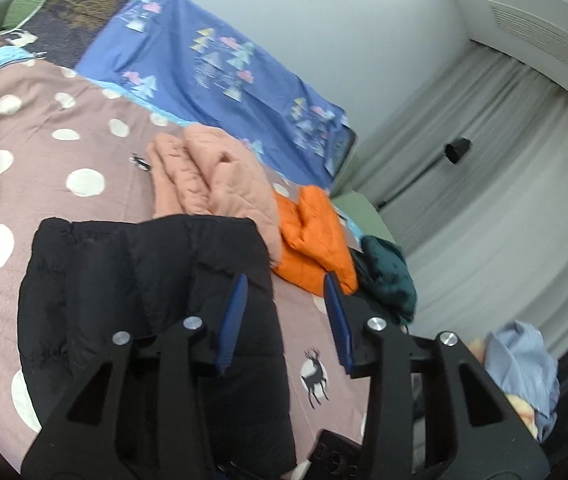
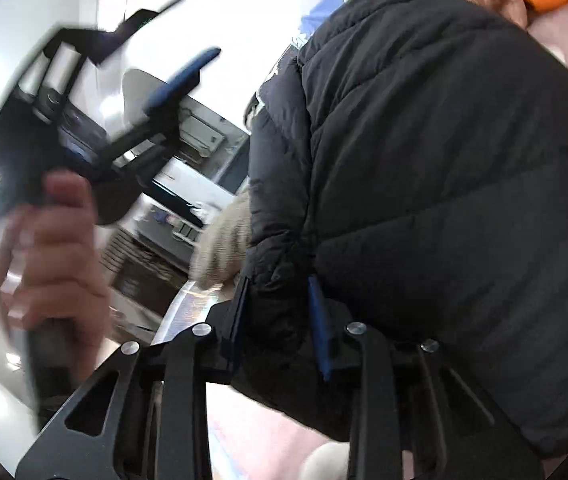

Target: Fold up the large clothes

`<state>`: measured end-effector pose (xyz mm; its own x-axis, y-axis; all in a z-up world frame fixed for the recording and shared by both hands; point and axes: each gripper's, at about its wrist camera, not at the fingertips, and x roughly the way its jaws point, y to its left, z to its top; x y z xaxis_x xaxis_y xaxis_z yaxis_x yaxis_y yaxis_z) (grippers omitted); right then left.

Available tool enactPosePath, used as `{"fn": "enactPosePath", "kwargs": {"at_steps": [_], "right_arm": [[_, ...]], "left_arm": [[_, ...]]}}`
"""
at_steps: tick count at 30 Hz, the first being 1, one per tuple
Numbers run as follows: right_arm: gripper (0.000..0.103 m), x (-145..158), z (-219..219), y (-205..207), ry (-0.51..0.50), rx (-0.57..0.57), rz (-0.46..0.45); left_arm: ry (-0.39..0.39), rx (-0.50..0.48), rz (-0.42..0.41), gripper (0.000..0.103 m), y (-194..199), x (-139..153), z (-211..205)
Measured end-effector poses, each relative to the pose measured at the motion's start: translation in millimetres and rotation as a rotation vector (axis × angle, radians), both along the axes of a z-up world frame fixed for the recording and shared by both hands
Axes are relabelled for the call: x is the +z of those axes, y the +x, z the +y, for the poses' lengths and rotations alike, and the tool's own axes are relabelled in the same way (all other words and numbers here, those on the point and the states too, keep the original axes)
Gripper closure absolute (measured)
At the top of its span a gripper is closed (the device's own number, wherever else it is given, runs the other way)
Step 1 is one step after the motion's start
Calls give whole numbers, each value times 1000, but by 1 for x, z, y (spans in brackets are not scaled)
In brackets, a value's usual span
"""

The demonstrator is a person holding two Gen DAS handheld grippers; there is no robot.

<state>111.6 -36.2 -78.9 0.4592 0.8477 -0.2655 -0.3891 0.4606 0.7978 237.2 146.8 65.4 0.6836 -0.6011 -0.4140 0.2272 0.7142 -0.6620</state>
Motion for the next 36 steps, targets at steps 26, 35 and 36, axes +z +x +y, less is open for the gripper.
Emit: {"fn": "enactPosePath", "kwargs": {"at_steps": [26,35,36], "right_arm": [[64,27,-67,128,-434,-356,37],[64,5,-48,123,-625,-392,-40],[64,1,-49,126,-631,-392,-38]], "left_arm": [[321,327,140,71,55,-107,26],[269,320,137,70,60,-140,39],[266,318,138,70,60,-141,39]]}}
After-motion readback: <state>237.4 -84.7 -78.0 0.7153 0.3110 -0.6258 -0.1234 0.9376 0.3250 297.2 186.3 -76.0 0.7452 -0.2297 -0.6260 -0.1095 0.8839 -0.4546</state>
